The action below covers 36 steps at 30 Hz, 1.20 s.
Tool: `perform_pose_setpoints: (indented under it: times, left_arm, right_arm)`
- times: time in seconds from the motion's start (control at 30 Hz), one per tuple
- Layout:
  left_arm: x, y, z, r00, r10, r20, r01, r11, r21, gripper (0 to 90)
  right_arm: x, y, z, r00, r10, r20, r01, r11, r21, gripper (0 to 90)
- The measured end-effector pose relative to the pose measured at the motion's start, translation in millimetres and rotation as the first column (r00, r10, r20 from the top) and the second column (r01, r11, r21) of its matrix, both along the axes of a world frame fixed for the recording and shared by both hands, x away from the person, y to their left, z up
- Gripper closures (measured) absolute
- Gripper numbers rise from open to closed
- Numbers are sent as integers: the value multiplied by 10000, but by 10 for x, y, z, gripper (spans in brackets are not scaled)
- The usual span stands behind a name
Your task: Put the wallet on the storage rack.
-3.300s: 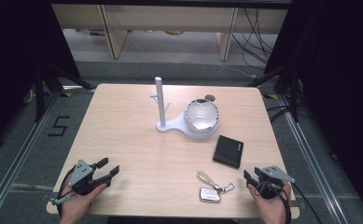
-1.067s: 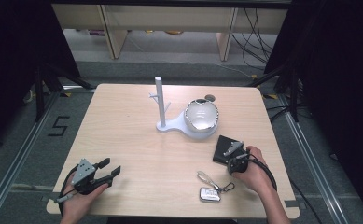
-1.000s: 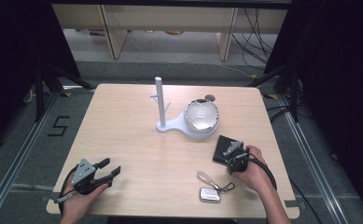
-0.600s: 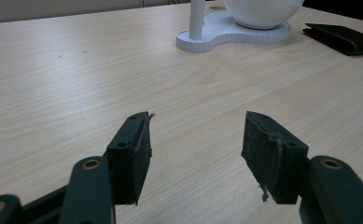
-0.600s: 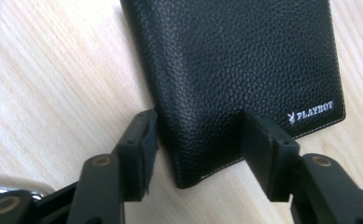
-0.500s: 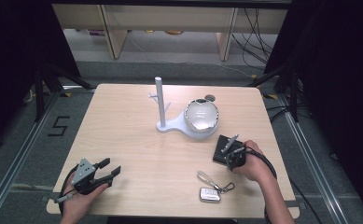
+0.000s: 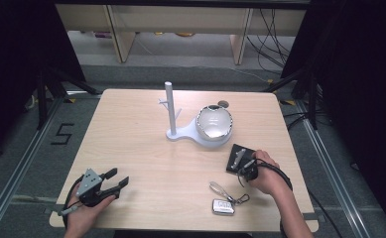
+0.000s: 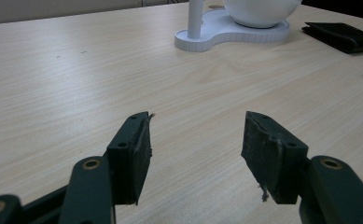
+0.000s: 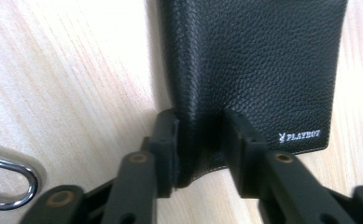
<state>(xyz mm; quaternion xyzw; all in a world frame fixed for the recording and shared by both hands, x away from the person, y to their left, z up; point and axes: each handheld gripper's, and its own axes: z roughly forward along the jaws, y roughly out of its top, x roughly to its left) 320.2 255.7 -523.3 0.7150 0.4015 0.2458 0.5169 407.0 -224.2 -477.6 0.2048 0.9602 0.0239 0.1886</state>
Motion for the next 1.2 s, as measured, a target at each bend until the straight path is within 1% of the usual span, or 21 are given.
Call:
perform_pose_setpoints:
  times: [0.03, 0.13, 0.2, 0.23, 0.3, 0.33, 0.47, 0.5, 0.53, 0.63, 0.73, 0.77, 0.83, 0.87, 0.9, 0.93, 0.97, 1.07, 1.13, 1.17, 1.2]
  left_arm:
    - [-5, 1, 4, 10000, 36, -28, -36, 10000, 32, 415]
    - [-8, 3, 6, 10000, 82, -55, -82, 10000, 13, 415]
    - [-6, 8, 6, 10000, 88, -47, -88, 10000, -20, 415]
    - [4, 6, -1, 10000, 80, -28, -80, 9999, -112, 415]
    - [3, 4, 0, 10000, 84, -45, -85, 9999, -86, 415]
    - [-4, 3, 6, 9999, 120, -83, -120, 9999, 12, 415]
    - [-5, 6, 6, 9999, 118, -72, -118, 9999, -7, 415]
    - [3, 7, 0, 10000, 60, -22, -61, 9999, -108, 415]
    - [2, 8, 1, 9999, 97, -50, -97, 9999, -102, 414]
    - [4, 6, -1, 10000, 61, -33, -61, 9999, -132, 415]
    - [4, 3, -1, 10000, 81, -26, -82, 9999, -90, 415]
    - [-5, 7, 7, 9999, 94, -70, -94, 10000, 5, 415]
    - [-5, 7, 6, 9999, 105, -63, -105, 9999, -16, 415]
    - [1, 7, 0, 10000, 48, -9, -48, 9999, -94, 415]
    - [1, 8, 0, 10000, 46, -4, -46, 9999, -99, 415]
    - [2, 7, 0, 10000, 59, 3, -59, 9999, -98, 415]
    - [-5, 7, 7, 9999, 118, -86, -118, 9999, 14, 415]
    - [-5, 7, 6, 9999, 118, -64, -118, 9999, -9, 415]
    - [1, 10, 0, 10000, 61, -4, -61, 9999, -98, 415]
    - [-5, 12, 5, 9999, 111, -44, -111, 9999, -46, 414]
    - [-5, 12, 5, 9999, 108, -39, -108, 9999, -59, 414]
  right_arm:
    - [-1, -20, 7, 9997, 207, 90, -209, 9996, 195, 726]
    - [-3, -63, 20, 9992, 355, 195, -363, 9985, 419, 746]
    - [-19, -82, 28, 9996, 201, 212, -217, 9969, 753, 764]
    - [-16, -82, 28, 9987, 409, 311, -428, 9972, 605, 773]
    - [-20, -83, 38, 9984, 462, 330, -482, 9970, 613, 783]
    - [-20, -83, 49, 9979, 333, 560, -367, 9975, 612, 793]
    - [-12, -68, 55, 9973, 312, 663, -349, 9979, 552, 798]
    - [-12, -68, 55, 9973, 312, 663, -349, 9979, 552, 798]
    - [-22, -66, 85, 9965, 213, 804, -261, 9979, 596, 804]
    - [-34, -84, 150, 9956, 37, 938, -111, 9969, 780, 809]
    - [-35, -102, 192, 9942, 63, 1073, -160, 9959, 889, 813]
    - [-44, -116, 229, 9922, 37, 1245, -153, 9956, 924, 817]
    - [-46, -123, 245, 9919, 1, 1273, -122, 9955, 941, 819]
    - [-57, -134, 270, 9918, -156, 1269, 30, 9951, 990, 821]
    - [-54, -140, 287, 9908, -106, 1347, -39, 9943, 1066, 823]
    - [-67, -158, 324, 9894, -267, 1427, 99, 9930, 1176, 825]
    - [-69, -163, 343, 9886, -330, 1471, 147, 9922, 1239, 826]
    - [-74, -189, 406, 9889, -429, 1426, 214, 9886, 1487, 827]
    - [-73, -197, 429, 9893, -372, 1409, 155, 9882, 1523, 827]
    - [-84, -199, 447, 9866, -529, 1542, 295, 9882, 1501, 828]
    - [-79, -216, 498, 9891, -432, 1409, 192, 9857, 1676, 828]
